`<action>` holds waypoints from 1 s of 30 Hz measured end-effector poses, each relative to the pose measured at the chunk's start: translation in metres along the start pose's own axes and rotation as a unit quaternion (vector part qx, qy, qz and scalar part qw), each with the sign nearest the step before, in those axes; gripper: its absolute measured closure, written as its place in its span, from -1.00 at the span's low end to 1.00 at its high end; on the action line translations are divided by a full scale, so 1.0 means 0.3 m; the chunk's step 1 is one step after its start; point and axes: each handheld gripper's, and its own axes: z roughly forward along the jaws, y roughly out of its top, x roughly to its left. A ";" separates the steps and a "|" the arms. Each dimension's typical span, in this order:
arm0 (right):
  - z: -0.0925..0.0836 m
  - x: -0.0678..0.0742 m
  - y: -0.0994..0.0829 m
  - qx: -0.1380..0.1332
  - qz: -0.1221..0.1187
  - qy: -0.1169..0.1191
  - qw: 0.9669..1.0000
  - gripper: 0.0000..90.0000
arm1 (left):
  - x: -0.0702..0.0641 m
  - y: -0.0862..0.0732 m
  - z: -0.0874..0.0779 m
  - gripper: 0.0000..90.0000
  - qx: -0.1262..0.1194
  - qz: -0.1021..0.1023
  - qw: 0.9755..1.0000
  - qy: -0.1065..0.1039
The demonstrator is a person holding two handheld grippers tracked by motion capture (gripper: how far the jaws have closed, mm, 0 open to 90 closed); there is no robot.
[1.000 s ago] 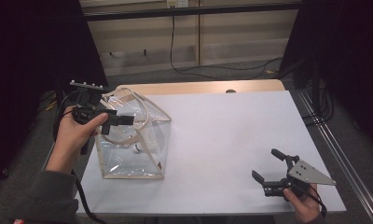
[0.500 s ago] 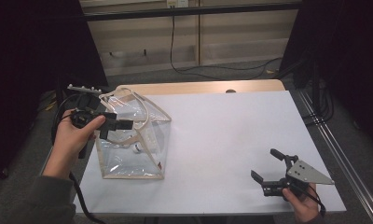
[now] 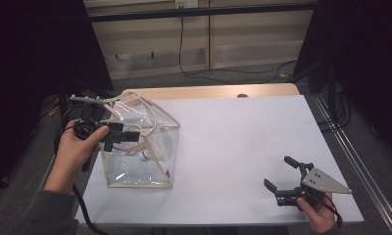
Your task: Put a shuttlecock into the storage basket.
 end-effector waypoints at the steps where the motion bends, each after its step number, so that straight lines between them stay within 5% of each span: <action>1: 0.000 0.000 0.000 0.000 0.000 0.000 1.000 -0.99 | 0.000 -0.003 0.002 -0.83 0.001 -0.001 1.000 -0.002; 30: -0.005 0.001 0.000 -0.002 0.004 -0.003 1.000 -0.99 | -0.004 -0.062 0.044 -0.77 0.011 0.005 1.000 -0.015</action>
